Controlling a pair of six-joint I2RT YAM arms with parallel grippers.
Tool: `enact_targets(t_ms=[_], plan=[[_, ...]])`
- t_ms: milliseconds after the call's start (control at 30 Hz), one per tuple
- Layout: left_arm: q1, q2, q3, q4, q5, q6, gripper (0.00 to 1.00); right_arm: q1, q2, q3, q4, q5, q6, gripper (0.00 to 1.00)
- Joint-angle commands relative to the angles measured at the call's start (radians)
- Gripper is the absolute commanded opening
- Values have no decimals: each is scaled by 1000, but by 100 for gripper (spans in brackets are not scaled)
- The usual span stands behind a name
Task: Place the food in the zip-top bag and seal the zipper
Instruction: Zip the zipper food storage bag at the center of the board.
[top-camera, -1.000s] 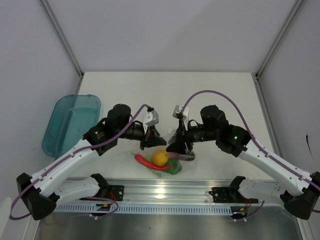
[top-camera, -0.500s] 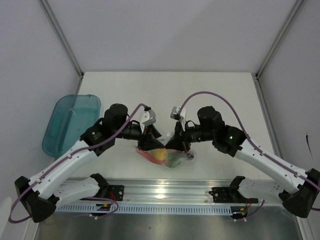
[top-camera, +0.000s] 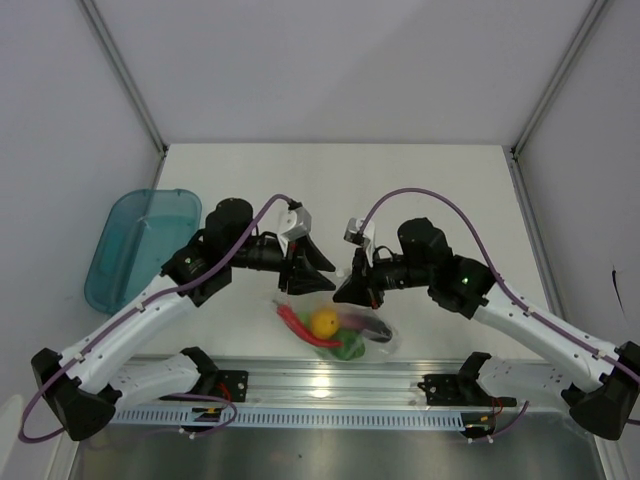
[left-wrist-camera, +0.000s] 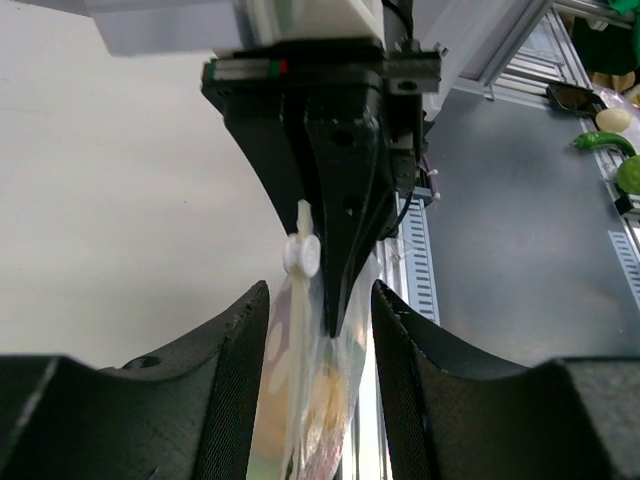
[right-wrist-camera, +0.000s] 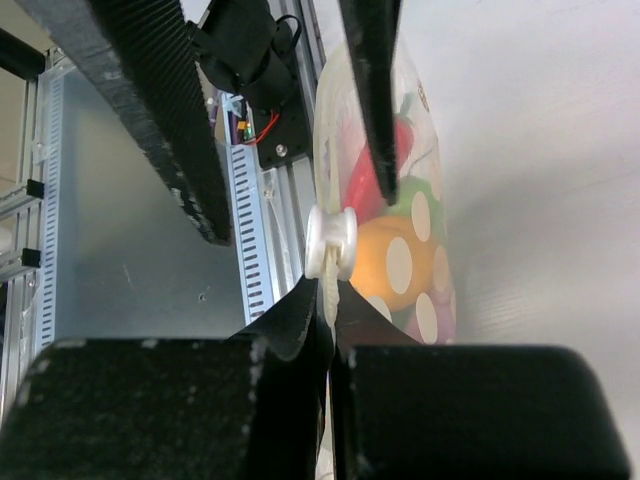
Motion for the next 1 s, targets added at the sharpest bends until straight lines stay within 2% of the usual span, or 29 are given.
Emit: enact_targets(t_ms=[0, 233, 267, 333, 433, 567, 633, 767, 967], plan=[[7, 28, 65, 11, -17, -29, 48, 17, -23, 1, 36, 14, 10, 0], [8, 85, 103, 39, 64, -82, 39, 44, -30, 9, 21, 43, -6, 0], [8, 100, 111, 30, 74, -82, 35, 47, -33, 16, 16, 55, -10, 0], [8, 119, 127, -6, 103, -75, 33, 53, -33, 23, 3, 68, -22, 0], [8, 131, 132, -11, 143, -72, 25, 63, -36, 32, -7, 89, -33, 0], [11, 124, 117, 8, 245, -85, 8, 67, -48, 32, -8, 121, -42, 0], [20, 127, 112, 17, 288, -95, 9, 67, -57, 33, -14, 138, -49, 0], [44, 124, 77, 55, 367, -136, 21, 69, -63, 47, -39, 158, -59, 0], [44, 136, 78, 52, 365, -141, 22, 69, -68, 58, -45, 163, -57, 0]])
